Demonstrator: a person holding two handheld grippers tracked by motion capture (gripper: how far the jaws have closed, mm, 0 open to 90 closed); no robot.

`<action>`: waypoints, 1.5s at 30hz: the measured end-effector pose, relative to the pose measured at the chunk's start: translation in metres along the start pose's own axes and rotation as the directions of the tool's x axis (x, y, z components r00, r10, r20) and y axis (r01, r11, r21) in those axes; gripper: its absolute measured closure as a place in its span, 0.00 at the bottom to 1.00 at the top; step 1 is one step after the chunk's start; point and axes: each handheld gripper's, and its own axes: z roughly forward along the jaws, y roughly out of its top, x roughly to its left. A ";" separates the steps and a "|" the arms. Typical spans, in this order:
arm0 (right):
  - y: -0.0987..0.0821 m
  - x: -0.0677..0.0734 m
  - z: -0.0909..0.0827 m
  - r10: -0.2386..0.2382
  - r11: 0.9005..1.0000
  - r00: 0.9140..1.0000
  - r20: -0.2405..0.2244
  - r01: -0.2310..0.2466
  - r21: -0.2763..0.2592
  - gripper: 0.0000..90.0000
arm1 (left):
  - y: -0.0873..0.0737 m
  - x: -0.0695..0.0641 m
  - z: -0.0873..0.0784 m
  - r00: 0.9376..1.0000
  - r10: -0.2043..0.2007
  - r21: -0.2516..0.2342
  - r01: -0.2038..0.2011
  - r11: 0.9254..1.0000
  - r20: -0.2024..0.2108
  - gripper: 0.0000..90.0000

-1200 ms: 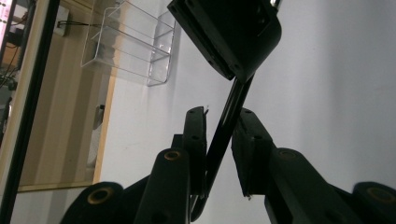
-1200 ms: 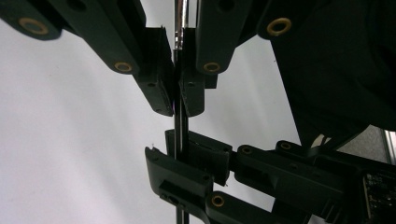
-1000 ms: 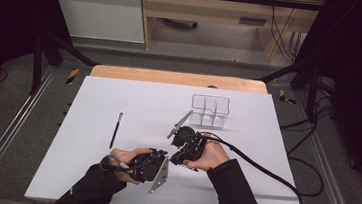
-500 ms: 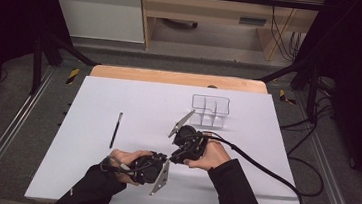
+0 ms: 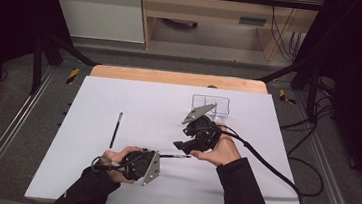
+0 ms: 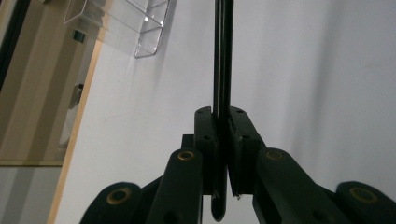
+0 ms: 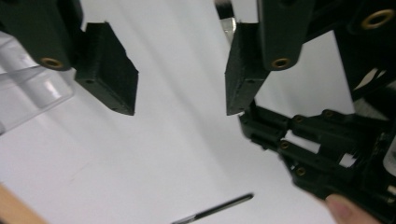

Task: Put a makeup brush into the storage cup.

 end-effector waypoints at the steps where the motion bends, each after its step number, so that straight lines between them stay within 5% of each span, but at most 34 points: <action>1: 0.000 0.000 0.000 0.000 1.000 1.000 0.000 0.000 0.000 0.48 | -0.001 0.000 0.000 1.000 -0.013 0.001 0.013 1.000 0.004 0.92; 9: -0.009 -0.012 -0.017 0.076 0.984 0.991 0.114 -0.057 -0.168 0.32 | -0.014 0.001 0.000 0.992 -0.125 0.006 0.125 0.992 0.023 0.92; 17: -0.023 -0.016 -0.026 0.118 0.968 0.981 0.154 -0.079 -0.238 0.24 | -0.027 0.004 0.002 0.960 -0.277 0.005 0.277 0.961 0.041 0.92; 25: -0.036 -0.013 -0.024 0.130 0.962 0.979 0.157 -0.087 -0.259 0.20 | -0.032 0.005 0.002 0.918 -0.394 -0.019 0.396 0.918 0.048 0.92; 26: -0.038 -0.012 -0.023 0.135 0.960 0.979 0.153 -0.091 -0.264 0.20 | -0.032 0.005 0.002 0.918 -0.394 -0.019 0.396 0.918 0.048 0.92; 27: -0.039 -0.011 -0.022 0.139 0.959 0.980 0.146 -0.096 -0.266 0.20 | -0.032 0.005 0.002 0.905 -0.422 -0.022 0.423 0.906 0.050 0.92; 28: -0.041 -0.011 -0.021 0.140 0.958 0.980 0.144 -0.098 -0.269 0.20 | -0.032 0.005 0.002 0.905 -0.422 -0.022 0.423 0.906 0.050 0.92; 29: -0.042 -0.010 -0.020 0.143 0.957 0.979 0.143 -0.100 -0.272 0.20 | -0.032 0.005 0.002 0.890 -0.453 -0.029 0.455 0.890 0.054 0.92; 32: -0.047 -0.009 -0.017 0.154 0.954 0.980 0.128 -0.113 -0.278 0.19 | -0.033 0.006 0.001 0.863 -0.502 -0.045 0.504 0.862 0.057 0.92; 33: -0.047 -0.009 -0.017 0.154 0.954 0.980 0.128 -0.113 -0.278 0.19 | -0.033 0.006 0.001 0.863 -0.502 -0.045 0.504 0.862 0.057 0.92; 34: -0.050 -0.008 -0.015 0.162 0.952 0.979 0.123 -0.122 -0.281 0.19 | -0.032 0.006 0.002 0.848 -0.528 -0.054 0.530 0.846 0.050 0.92; 36: -0.051 -0.008 -0.014 0.167 0.950 0.979 0.117 -0.128 -0.286 0.19 | -0.032 0.005 0.002 0.844 -0.535 -0.055 0.537 0.842 0.041 0.92; 38: -0.054 -0.007 -0.011 0.177 0.945 0.978 0.107 -0.138 -0.297 0.19 | -0.032 0.004 0.004 0.820 -0.571 -0.068 0.572 0.817 0.035 0.92; 39: -0.055 -0.006 -0.010 0.181 0.943 0.978 0.106 -0.142 -0.299 0.19 | -0.032 0.004 0.004 0.820 -0.571 -0.068 0.572 0.817 0.035 0.92; 41: -0.056 -0.005 -0.007 0.186 0.941 0.977 0.100 -0.148 -0.305 0.18 | -0.031 0.003 0.004 0.810 -0.586 -0.072 0.587 0.807 0.027 0.92; 42: -0.056 -0.004 -0.006 0.190 0.938 0.977 0.100 -0.151 -0.311 0.18 | -0.031 0.003 0.005 0.789 -0.613 -0.082 0.614 0.785 0.033 0.92; 43: -0.056 -0.004 -0.005 0.194 0.937 0.977 0.091 -0.156 -0.313 0.18 | -0.031 0.003 0.005 0.789 -0.613 -0.082 0.614 0.785 0.033 0.92; 45: -0.056 -0.002 -0.003 0.204 0.930 0.975 0.083 -0.167 -0.326 0.18 | -0.031 0.003 0.004 0.775 -0.632 -0.089 0.632 0.770 0.031 0.92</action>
